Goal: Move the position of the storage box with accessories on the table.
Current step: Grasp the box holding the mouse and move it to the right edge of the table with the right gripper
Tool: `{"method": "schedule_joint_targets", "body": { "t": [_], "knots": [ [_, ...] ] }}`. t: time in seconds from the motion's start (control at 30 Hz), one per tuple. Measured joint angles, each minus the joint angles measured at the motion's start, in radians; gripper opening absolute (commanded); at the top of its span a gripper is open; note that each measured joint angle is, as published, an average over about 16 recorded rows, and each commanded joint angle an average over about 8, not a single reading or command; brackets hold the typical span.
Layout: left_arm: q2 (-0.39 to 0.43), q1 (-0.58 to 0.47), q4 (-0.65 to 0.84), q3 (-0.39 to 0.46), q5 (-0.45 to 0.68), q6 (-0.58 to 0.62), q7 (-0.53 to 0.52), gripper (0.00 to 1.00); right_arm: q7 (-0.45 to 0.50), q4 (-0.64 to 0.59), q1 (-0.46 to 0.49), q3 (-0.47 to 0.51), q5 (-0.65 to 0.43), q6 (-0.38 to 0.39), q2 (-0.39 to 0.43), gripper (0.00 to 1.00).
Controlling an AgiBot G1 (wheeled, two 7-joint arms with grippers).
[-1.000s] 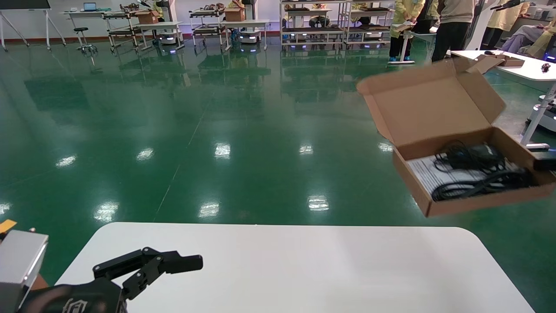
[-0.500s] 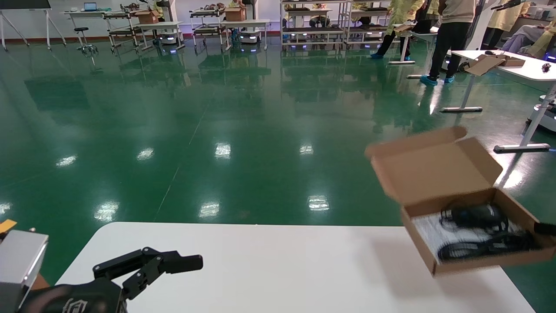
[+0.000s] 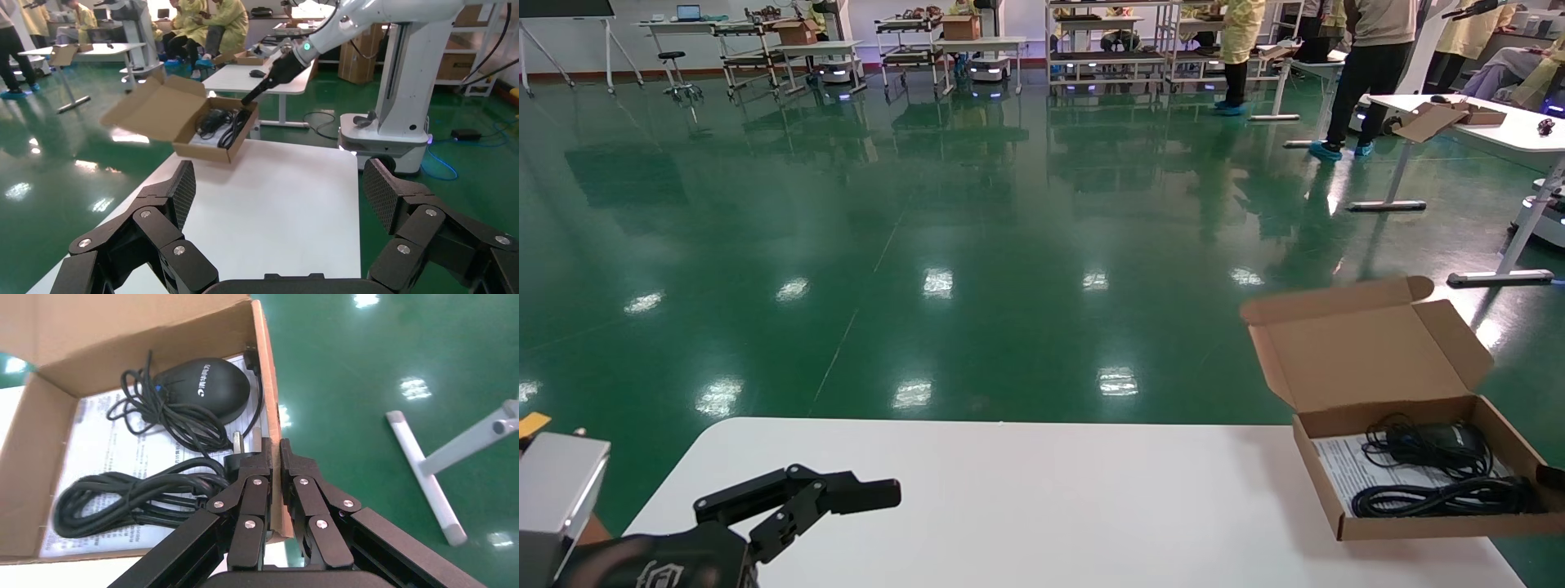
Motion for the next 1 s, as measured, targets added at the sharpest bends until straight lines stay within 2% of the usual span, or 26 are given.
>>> {"method": "schedule_joint_targets", "body": {
  "t": [0.2,0.43,1.0],
  "knots": [
    [0.000,0.000,0.000,0.000,0.000,0.000,0.000,1.00,-0.007,0.001,-0.063,0.015,0.021,0.047,-0.009,0.00],
    [0.000,0.000,0.000,0.000,0.000,0.000,0.000,1.00,-0.017,0.011,-0.116,0.030,0.042,0.067,-0.014,0.00],
    [0.000,0.000,0.000,0.000,0.000,0.000,0.000,1.00,-0.049,0.036,-0.173,0.049,0.068,0.110,-0.046,0.00]
  ]
}}
